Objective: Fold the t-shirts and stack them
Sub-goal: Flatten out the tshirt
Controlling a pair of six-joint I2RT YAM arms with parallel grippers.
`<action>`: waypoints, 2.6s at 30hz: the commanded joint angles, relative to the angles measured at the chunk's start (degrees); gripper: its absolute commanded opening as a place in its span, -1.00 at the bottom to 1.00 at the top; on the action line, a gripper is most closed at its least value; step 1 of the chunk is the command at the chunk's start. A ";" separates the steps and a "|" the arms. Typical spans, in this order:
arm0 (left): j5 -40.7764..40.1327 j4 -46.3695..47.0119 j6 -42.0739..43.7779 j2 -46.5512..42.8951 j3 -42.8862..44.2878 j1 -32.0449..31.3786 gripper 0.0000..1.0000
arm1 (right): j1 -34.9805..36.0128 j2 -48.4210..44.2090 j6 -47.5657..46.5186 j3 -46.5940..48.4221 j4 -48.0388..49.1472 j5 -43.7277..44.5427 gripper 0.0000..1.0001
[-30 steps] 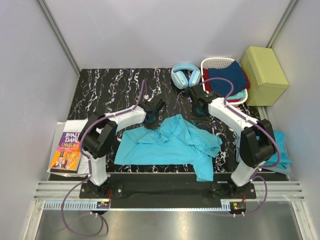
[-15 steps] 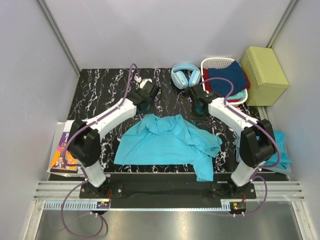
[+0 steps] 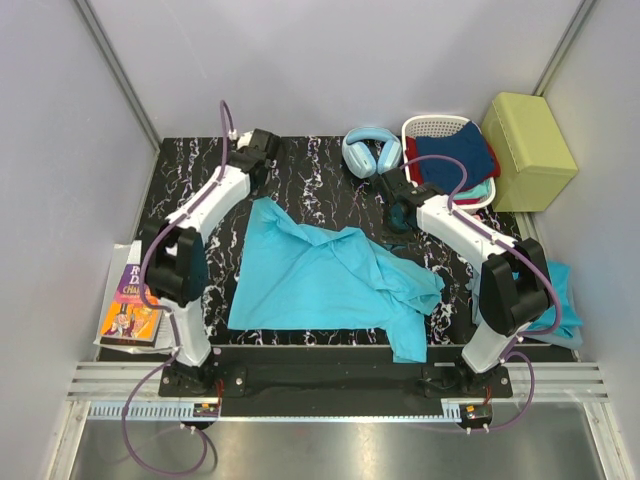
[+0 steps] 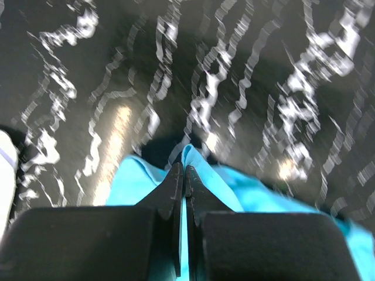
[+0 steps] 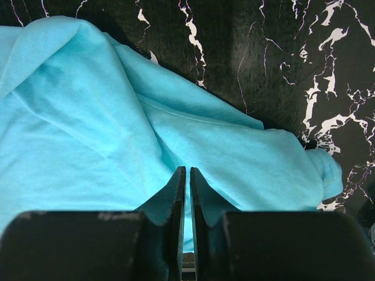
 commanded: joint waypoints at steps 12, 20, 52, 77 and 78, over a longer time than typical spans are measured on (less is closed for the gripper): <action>-4.06 -8.85 5.03 25.41 37.81 7.80 -1.00 | 0.44 -0.92 -0.82 2.02 -0.05 1.69 -0.74; -1.34 -8.94 6.26 31.75 43.17 12.46 -1.00 | 0.45 0.13 -1.35 5.08 -1.80 1.60 -0.73; -8.28 3.28 9.60 10.68 22.19 11.33 0.98 | 0.45 1.01 -2.32 8.00 -3.56 -0.33 -0.58; -1.51 5.48 -10.70 -20.72 -34.96 -16.62 0.98 | 5.81 3.03 0.94 1.22 2.06 -2.71 -0.67; -1.08 5.30 -10.96 -20.54 -35.31 -16.80 0.98 | 5.89 4.34 0.85 1.66 2.15 -2.79 -0.67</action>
